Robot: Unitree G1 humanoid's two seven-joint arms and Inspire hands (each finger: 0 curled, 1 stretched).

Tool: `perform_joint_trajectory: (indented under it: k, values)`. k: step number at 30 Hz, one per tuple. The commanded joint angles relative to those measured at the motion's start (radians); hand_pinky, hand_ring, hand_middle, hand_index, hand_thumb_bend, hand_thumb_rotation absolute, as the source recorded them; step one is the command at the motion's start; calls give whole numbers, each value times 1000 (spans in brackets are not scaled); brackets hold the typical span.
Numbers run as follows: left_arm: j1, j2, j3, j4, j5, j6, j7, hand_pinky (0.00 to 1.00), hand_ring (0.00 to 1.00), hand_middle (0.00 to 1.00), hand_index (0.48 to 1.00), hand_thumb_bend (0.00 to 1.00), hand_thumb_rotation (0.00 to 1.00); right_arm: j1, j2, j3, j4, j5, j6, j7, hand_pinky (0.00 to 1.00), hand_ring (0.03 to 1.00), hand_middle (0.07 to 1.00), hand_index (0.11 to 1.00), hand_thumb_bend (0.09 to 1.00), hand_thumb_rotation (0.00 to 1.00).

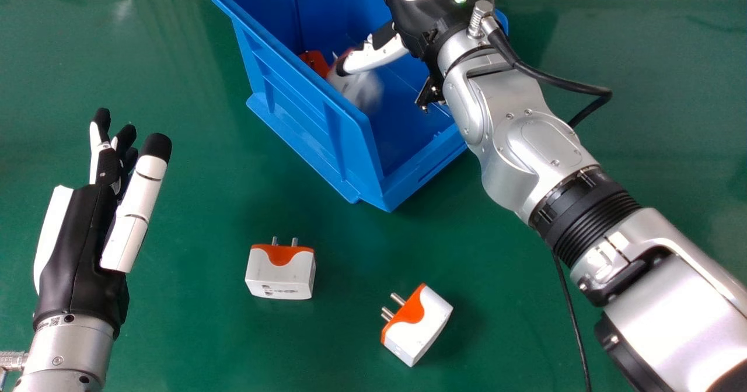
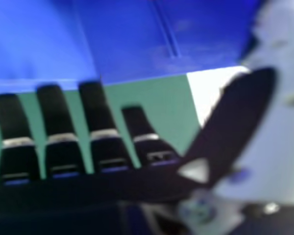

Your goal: Pick all objects and put in blue box

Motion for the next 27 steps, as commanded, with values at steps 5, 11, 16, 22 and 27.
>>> perform_joint_trajectory:
  k: [5,11,16,22,27]
  values:
    - [-8,8,4,-10,0,3,-1,1000,1000,1000,1000,627,900,-26,-22,20,-48,-18,28,1,674,837,924,878,663,611]
    - [-13,5,5,-10,-2,12,0,1000,1000,1000,1000,625,900,-21,-31,33,-63,-18,37,4,690,841,924,866,649,619]
    - [-13,4,3,-16,-1,16,1,1000,1000,1000,1000,620,899,18,-65,39,-116,-23,36,1,691,842,921,860,629,600]
    - [-22,5,0,-13,0,20,1,1000,1000,1000,1000,645,900,120,-132,50,-259,-75,53,-5,685,827,895,833,601,564]
    - [-28,10,8,0,-6,16,-4,1000,1000,1000,1000,650,900,232,-183,37,-403,-114,65,-11,681,816,874,818,578,532]
